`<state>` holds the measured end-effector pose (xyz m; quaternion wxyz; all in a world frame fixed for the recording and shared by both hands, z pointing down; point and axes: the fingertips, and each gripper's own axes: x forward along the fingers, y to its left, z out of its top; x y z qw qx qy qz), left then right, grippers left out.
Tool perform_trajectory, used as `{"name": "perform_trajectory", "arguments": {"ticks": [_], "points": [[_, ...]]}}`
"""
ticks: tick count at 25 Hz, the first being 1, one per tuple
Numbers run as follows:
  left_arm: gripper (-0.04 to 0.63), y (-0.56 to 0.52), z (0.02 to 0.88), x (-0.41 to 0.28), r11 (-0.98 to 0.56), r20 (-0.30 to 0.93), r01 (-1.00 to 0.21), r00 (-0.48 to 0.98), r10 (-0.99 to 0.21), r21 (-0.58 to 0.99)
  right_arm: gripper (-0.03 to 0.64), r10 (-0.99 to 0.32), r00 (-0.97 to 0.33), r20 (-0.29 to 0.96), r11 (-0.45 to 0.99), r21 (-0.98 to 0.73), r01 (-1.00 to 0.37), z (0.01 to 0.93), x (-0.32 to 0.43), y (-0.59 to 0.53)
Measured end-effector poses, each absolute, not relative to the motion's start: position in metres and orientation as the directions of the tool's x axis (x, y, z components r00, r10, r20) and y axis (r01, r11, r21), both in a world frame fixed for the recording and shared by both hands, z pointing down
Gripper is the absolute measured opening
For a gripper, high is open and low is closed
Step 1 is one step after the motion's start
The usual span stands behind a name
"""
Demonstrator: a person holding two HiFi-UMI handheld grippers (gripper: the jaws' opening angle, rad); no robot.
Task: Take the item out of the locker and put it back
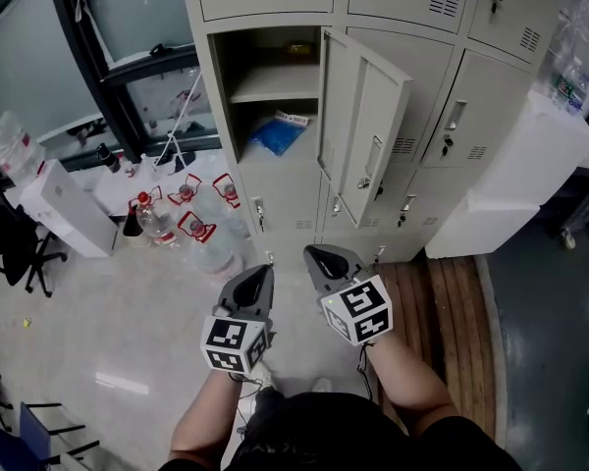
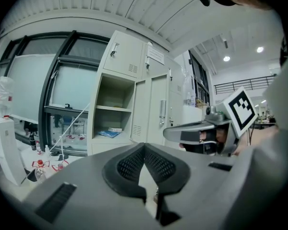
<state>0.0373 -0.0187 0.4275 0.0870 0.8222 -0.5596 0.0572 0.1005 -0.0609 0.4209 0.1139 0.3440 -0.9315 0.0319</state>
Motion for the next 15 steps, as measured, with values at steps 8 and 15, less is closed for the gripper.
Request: {"name": "perform_trajectory", "arguments": {"ticks": [8,15], "points": [[0.003,-0.0135,0.4305,0.0418,-0.339,0.198,-0.937,0.349,-0.916,0.083,0.000,-0.617,-0.751,0.236,0.774,0.013,-0.633,0.4247,0.1026,-0.0583],[0.003,-0.0105,0.4337,0.0427,-0.333,0.201,-0.940,0.342,-0.918,0.079,0.000,-0.610,-0.756,0.236,0.780,0.009,-0.626,0.4262,0.1030,-0.0566]]}}
